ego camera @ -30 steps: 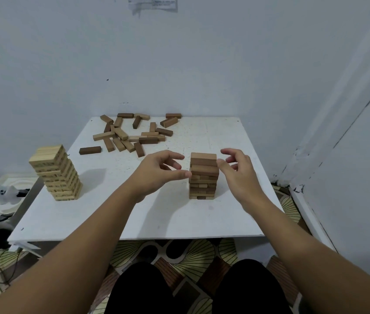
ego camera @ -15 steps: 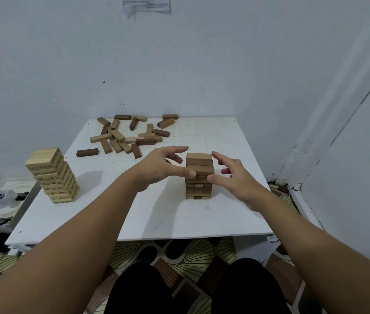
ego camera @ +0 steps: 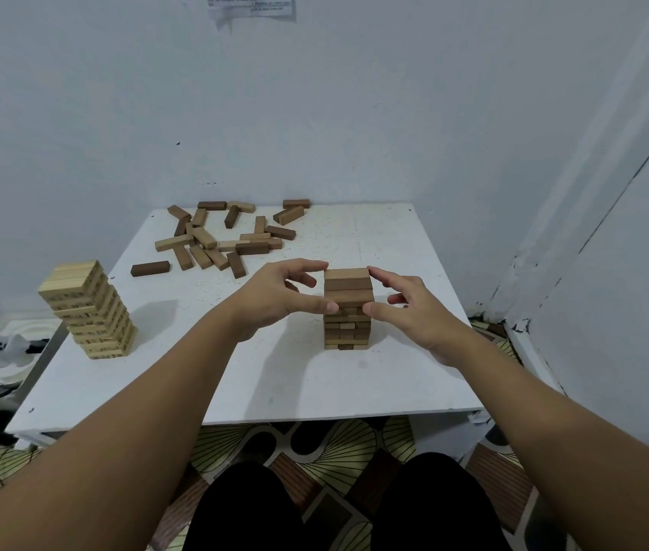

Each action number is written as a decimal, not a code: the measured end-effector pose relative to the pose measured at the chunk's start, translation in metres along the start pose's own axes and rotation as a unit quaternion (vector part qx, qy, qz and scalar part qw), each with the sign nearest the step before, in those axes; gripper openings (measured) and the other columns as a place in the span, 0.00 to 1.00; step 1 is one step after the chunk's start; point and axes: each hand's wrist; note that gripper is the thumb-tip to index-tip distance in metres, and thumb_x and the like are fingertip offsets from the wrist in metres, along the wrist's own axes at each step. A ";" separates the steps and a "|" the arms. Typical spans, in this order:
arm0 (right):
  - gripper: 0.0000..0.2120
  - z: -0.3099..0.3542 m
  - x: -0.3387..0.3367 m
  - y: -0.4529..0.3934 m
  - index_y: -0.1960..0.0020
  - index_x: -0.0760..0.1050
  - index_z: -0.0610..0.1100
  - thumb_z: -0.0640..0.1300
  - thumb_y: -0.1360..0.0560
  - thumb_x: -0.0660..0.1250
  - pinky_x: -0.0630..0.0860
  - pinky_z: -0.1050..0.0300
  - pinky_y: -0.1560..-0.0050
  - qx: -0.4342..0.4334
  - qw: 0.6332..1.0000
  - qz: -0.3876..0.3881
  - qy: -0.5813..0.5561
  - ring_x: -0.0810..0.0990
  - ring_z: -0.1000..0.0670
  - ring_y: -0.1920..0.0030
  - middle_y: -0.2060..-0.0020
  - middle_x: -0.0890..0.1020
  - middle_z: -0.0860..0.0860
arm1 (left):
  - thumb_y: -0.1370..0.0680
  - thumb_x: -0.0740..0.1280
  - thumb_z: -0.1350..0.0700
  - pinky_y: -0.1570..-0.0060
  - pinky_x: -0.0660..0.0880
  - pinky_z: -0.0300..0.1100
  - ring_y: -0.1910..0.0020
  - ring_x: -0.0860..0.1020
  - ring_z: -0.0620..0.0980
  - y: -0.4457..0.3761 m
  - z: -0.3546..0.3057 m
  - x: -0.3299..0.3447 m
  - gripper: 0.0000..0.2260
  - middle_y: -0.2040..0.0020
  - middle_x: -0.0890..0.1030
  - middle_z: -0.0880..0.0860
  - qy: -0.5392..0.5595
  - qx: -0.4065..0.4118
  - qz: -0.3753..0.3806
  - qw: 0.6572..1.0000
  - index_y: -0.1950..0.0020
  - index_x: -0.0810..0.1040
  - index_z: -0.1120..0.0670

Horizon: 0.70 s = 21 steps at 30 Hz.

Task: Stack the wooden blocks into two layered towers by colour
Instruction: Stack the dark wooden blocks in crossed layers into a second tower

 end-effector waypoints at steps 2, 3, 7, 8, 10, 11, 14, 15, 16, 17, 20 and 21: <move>0.30 -0.001 0.000 0.001 0.24 0.66 0.66 0.54 0.22 0.72 0.69 0.52 0.36 -0.003 1.000 -0.006 -0.007 0.69 0.52 0.32 0.31 0.66 0.54 | 0.35 0.85 0.50 0.42 0.76 0.45 0.50 0.77 0.47 0.001 0.002 -0.001 0.38 0.39 0.79 0.47 0.003 -0.002 -0.006 1.000 0.27 0.76 0.39; 0.29 -0.002 0.000 0.003 0.24 0.66 0.66 0.54 0.21 0.72 0.69 0.51 0.36 -0.005 1.000 -0.010 -0.011 0.69 0.51 0.32 0.31 0.66 0.54 | 0.35 0.85 0.50 0.42 0.76 0.46 0.50 0.77 0.47 0.001 0.003 -0.002 0.38 0.39 0.79 0.47 0.007 -0.002 -0.009 1.000 0.27 0.75 0.40; 0.28 -0.003 0.001 0.005 0.25 0.66 0.67 0.54 0.21 0.71 0.68 0.50 0.36 -0.001 1.000 -0.006 -0.016 0.69 0.51 0.32 0.31 0.66 0.53 | 0.35 0.85 0.51 0.41 0.76 0.46 0.48 0.78 0.46 0.003 0.004 -0.002 0.34 0.39 0.80 0.48 0.006 -0.004 -0.002 1.000 0.31 0.79 0.41; 0.28 -0.003 0.002 0.005 0.25 0.66 0.68 0.54 0.21 0.71 0.68 0.51 0.36 0.001 1.000 -0.001 -0.017 0.68 0.51 0.32 0.31 0.66 0.53 | 0.35 0.85 0.51 0.40 0.76 0.46 0.48 0.78 0.46 0.003 0.004 -0.002 0.33 0.39 0.80 0.48 0.005 -0.005 0.000 1.000 0.32 0.80 0.40; 0.27 -0.002 0.001 0.005 0.26 0.67 0.69 0.53 0.21 0.71 0.67 0.51 0.36 0.003 1.000 0.005 -0.017 0.68 0.51 0.32 0.31 0.66 0.53 | 0.35 0.85 0.51 0.39 0.76 0.47 0.48 0.78 0.47 0.002 0.003 -0.001 0.32 0.39 0.80 0.48 0.005 -0.007 0.001 1.000 0.32 0.80 0.40; 0.27 -0.001 0.001 0.005 0.26 0.67 0.68 0.53 0.21 0.71 0.68 0.51 0.36 0.003 1.000 0.005 -0.015 0.68 0.51 0.32 0.31 0.66 0.53 | 0.35 0.85 0.51 0.39 0.76 0.48 0.48 0.77 0.47 0.001 0.002 -0.001 0.32 0.39 0.80 0.49 0.006 -0.008 0.002 1.000 0.32 0.80 0.41; 0.25 0.001 0.001 0.004 0.27 0.68 0.67 0.54 0.21 0.71 0.69 0.50 0.36 -0.001 1.000 0.001 -0.004 0.69 0.49 0.31 0.31 0.65 0.52 | 0.35 0.85 0.51 0.38 0.76 0.49 0.48 0.77 0.48 0.001 0.001 -0.002 0.32 0.40 0.80 0.49 0.008 -0.010 0.004 1.000 0.32 0.80 0.41; 0.26 0.002 0.001 0.004 0.27 0.68 0.67 0.54 0.21 0.72 0.69 0.50 0.36 -0.002 1.000 0.000 -0.002 0.69 0.49 0.32 0.31 0.65 0.52 | 0.35 0.85 0.51 0.39 0.76 0.49 0.47 0.78 0.48 0.001 0.001 -0.003 0.32 0.40 0.80 0.49 0.007 -0.011 0.005 1.000 0.33 0.81 0.41; 0.26 0.002 0.001 0.004 0.27 0.68 0.67 0.54 0.21 0.72 0.69 0.51 0.36 -0.002 1.000 0.000 0.000 0.69 0.50 0.32 0.31 0.65 0.52 | 0.36 0.85 0.51 0.39 0.76 0.48 0.47 0.78 0.48 0.000 0.002 -0.003 0.32 0.40 0.80 0.49 0.007 -0.011 0.006 1.000 0.33 0.81 0.41; 0.25 0.003 0.001 0.004 0.27 0.68 0.67 0.54 0.21 0.72 0.70 0.51 0.37 -0.003 1.000 0.000 0.002 0.69 0.50 0.32 0.31 0.65 0.52 | 0.36 0.85 0.50 0.39 0.76 0.47 0.47 0.78 0.48 0.000 0.002 -0.003 0.32 0.40 0.80 0.50 0.008 -0.011 0.008 1.000 0.34 0.81 0.41; 0.25 0.002 0.001 0.004 0.27 0.68 0.67 0.54 0.21 0.72 0.69 0.51 0.38 -0.003 1.000 0.001 0.000 0.69 0.50 0.32 0.31 0.65 0.52 | 0.39 0.84 0.47 0.38 0.76 0.49 0.46 0.78 0.49 0.001 0.001 -0.003 0.34 0.40 0.80 0.50 0.007 -0.013 0.014 1.000 0.33 0.81 0.40; 0.25 0.002 0.001 0.004 0.27 0.69 0.67 0.54 0.21 0.72 0.69 0.51 0.38 -0.003 1.000 0.001 -0.002 0.69 0.50 0.32 0.31 0.65 0.52 | 0.39 0.84 0.48 0.38 0.76 0.49 0.46 0.78 0.49 0.001 0.002 -0.003 0.34 0.40 0.80 0.50 0.007 -0.013 0.015 1.000 0.33 0.81 0.40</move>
Point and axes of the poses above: each hand's wrist, its own y-axis away from the middle knuckle, its own x-axis out of the palm, z = x × y
